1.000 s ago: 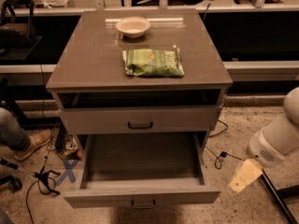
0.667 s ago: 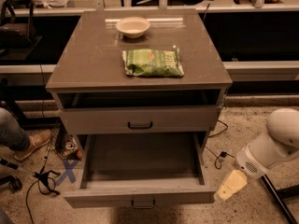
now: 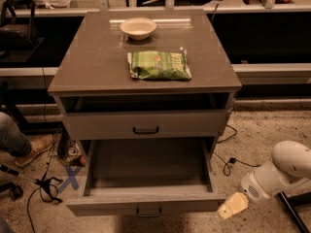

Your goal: Close middle drawer

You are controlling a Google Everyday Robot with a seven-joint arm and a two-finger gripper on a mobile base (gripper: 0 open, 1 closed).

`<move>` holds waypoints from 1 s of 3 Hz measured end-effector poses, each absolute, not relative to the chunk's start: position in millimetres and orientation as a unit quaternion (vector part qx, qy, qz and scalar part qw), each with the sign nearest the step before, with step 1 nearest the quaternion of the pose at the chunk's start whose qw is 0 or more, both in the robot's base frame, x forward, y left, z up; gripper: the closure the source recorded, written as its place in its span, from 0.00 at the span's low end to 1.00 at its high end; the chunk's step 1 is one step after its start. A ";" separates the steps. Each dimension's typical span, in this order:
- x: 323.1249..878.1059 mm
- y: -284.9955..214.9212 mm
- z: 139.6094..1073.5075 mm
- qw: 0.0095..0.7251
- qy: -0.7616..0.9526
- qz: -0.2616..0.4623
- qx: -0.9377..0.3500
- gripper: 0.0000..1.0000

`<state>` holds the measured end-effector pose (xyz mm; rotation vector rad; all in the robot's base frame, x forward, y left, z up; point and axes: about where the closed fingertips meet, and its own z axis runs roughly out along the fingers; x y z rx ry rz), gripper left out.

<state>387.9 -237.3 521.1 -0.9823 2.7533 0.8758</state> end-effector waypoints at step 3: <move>345.2 -208.9 475.0 0.035 0.912 0.315 -0.262 0.18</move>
Offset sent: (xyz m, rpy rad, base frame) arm -0.0521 0.0224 -0.0487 0.0721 0.0732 -0.1542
